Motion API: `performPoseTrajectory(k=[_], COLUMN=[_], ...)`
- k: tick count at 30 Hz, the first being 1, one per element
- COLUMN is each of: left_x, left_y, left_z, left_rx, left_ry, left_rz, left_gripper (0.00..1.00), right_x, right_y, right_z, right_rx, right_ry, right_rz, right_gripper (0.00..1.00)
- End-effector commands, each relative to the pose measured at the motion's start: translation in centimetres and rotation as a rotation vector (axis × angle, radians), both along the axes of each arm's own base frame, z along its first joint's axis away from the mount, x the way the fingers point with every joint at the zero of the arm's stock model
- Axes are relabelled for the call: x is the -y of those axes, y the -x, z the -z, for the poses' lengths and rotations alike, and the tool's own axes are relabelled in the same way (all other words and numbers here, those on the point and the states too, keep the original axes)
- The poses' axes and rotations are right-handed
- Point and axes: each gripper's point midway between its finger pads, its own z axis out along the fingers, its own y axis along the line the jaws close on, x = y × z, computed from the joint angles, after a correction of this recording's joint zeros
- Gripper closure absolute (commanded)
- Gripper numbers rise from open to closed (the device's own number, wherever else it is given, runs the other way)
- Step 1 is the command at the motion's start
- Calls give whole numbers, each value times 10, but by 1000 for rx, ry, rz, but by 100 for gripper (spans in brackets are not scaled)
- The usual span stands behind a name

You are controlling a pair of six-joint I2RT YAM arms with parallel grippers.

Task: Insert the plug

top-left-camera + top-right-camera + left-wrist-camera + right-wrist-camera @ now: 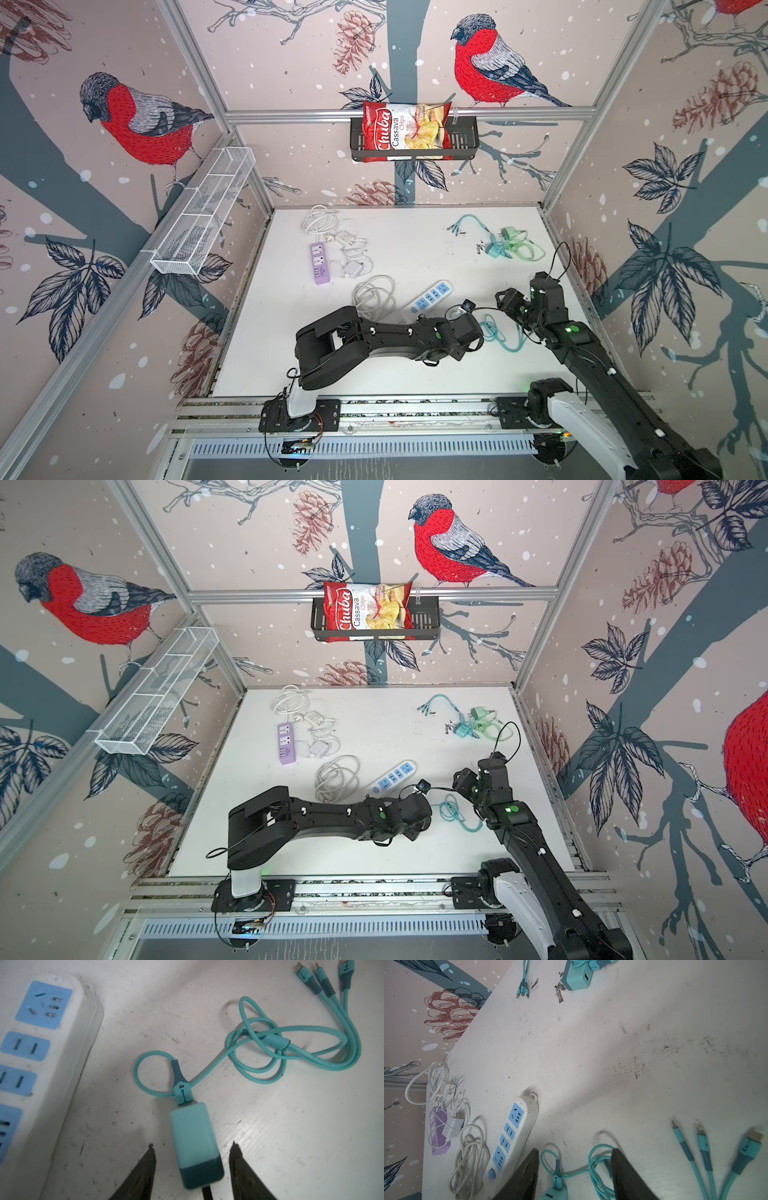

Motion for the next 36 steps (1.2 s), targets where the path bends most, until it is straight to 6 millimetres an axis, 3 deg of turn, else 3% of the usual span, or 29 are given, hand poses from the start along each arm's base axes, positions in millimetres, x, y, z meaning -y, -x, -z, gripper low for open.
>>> performPoseTrajectory(k=[1, 9, 21, 27, 30, 36], left_x=[0, 0, -3, -5, -1, -2], left_y=[-3, -7, -13, -16, -15, -15], left_z=[1, 4, 5, -15, -34, -54], left_rx=[14, 32, 93, 161, 208, 272], left_ry=[-6, -12, 22, 90, 159, 247], left_rz=[-12, -20, -30, -10, 33, 126], left_gripper=[47, 52, 72, 80, 81, 82], right_x=[0, -1, -9, -24, -39, -60], right_y=[-1, 3, 21, 29, 34, 38], right_z=[-3, -1, -3, -7, -19, -44], right_rx=[16, 6, -9, -20, -13, 25], right_ry=[2, -1, -46, -108, -172, -267], right_rz=[-9, -22, -74, -149, -212, -316], right_gripper=[43, 43, 41, 40, 40, 39])
